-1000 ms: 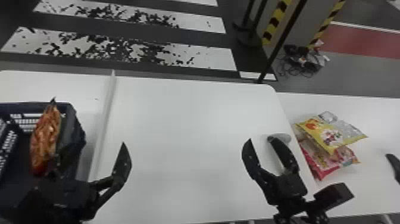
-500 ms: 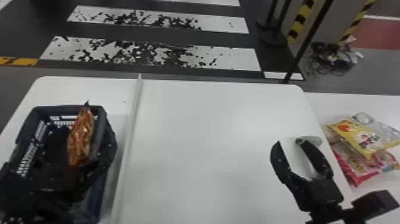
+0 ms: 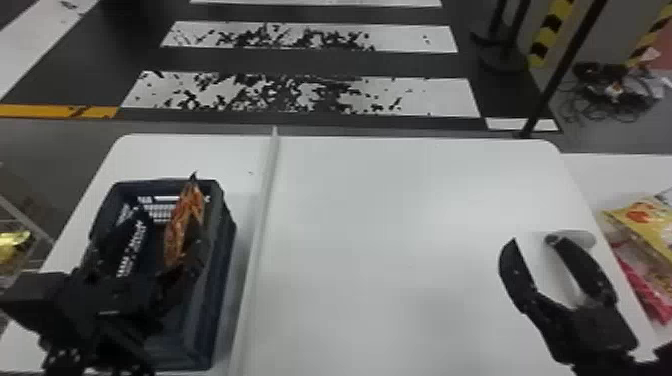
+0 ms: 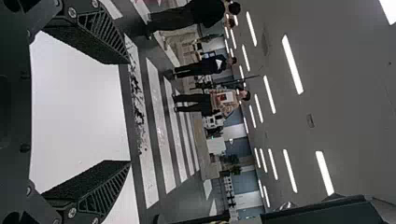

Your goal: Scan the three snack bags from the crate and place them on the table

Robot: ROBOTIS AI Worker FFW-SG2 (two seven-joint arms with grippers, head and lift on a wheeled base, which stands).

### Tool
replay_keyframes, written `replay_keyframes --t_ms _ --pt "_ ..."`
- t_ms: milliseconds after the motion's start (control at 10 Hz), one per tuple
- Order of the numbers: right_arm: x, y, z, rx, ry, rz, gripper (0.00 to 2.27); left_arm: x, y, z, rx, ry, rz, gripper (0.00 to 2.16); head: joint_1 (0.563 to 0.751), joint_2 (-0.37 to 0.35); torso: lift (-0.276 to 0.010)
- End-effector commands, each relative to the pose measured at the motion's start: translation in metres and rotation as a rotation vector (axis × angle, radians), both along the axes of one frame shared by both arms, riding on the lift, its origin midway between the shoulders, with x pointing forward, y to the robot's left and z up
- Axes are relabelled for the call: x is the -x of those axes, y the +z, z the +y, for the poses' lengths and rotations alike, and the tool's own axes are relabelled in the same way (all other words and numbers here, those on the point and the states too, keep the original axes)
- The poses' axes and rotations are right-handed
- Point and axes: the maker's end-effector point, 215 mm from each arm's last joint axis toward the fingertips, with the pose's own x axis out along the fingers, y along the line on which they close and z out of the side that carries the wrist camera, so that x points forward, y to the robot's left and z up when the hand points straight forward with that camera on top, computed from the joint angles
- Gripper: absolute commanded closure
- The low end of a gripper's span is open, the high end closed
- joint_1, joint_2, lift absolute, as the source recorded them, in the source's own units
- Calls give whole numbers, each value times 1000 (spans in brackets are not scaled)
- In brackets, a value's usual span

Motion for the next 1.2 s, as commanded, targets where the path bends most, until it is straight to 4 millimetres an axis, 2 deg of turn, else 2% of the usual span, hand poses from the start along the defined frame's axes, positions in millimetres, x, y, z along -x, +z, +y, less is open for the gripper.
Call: replay_keyframes --t_ms 0,300,400,500,600,900,1000,1100 --pt "0 1 1 -1 2 -1 137 -1 -18 4 6 8 59 90 695 30 -62" --pt "0 2 2 -1 4 -7 137 -5 -42 6 7 13 116 93 695 37 -62" --pt "0 2 3 -2 5 -7 137 -5 -43 5 7 13 118 171 695 40 -62" --pt "0 2 3 -2 5 -7 137 -5 -44 6 5 13 121 340 695 41 -62" --pt "0 2 3 -2 5 -7 137 -5 -45 5 8 13 124 539 695 42 -62" --pt "0 4 2 -4 4 -12 137 -2 -53 9 2 23 148 1403 695 43 -62" --pt "0 6 2 -9 3 -14 137 0 -54 11 1 29 155 1625 695 43 -62" --pt "0 7 2 -10 2 -16 137 2 -60 12 11 34 179 1970 695 47 -62"
